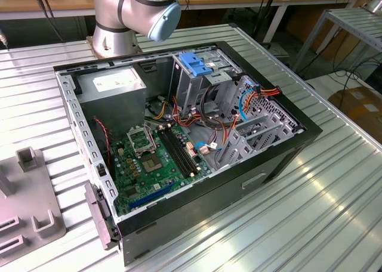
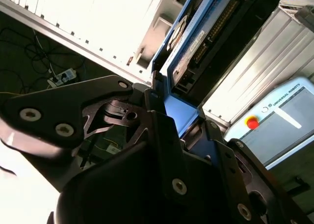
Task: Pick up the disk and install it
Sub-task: 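Pick up the disk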
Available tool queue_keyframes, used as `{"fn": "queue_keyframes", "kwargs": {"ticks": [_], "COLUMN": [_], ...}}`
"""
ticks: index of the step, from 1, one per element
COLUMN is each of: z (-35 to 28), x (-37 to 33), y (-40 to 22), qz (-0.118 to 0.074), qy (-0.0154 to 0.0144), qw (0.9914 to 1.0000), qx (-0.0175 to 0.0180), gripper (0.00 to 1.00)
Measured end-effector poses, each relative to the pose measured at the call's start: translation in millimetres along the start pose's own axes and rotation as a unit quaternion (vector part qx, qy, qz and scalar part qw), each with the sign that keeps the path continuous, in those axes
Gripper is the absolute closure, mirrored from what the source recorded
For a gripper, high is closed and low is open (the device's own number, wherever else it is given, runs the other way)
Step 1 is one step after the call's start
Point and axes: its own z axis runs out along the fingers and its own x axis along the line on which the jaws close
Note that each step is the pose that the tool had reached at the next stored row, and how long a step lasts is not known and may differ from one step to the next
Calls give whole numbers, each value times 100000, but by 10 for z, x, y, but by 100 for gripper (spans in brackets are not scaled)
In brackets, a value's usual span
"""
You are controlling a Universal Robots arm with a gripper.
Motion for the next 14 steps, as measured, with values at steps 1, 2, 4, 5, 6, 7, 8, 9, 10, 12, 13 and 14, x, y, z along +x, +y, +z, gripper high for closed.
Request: {"fn": "queue_keyframes", "kwargs": {"ticks": [1, 2, 4, 5, 6, 7, 8, 9, 10, 12, 13, 14], "z": [4, 10, 56, 77, 94, 126, 150, 167, 196, 241, 257, 270], "x": [0, 1, 1, 1, 1, 2, 2, 4, 6, 7, 7, 7], "y": [-93, -144, -236, -263, -283, -326, -371, -414, -503, -680, -762, -838], "qz": [1, 0, -1, 3, 3, 3, 1, 3, 0, 0, -2, 4], "qy": [-4, -3, -3, -3, -3, -5, 3, -6, -2, -7, -1, -3], "qw": [100000, 100000, 100000, 100000, 100000, 100000, 100000, 100000, 100000, 100000, 100000, 100000], "qx": [-18, -29, -29, -27, -27, -28, -40, -26, -29, -23, -32, -27], "gripper": [63, 63, 63, 63, 63, 63, 63, 63, 63, 63, 63, 63]}}
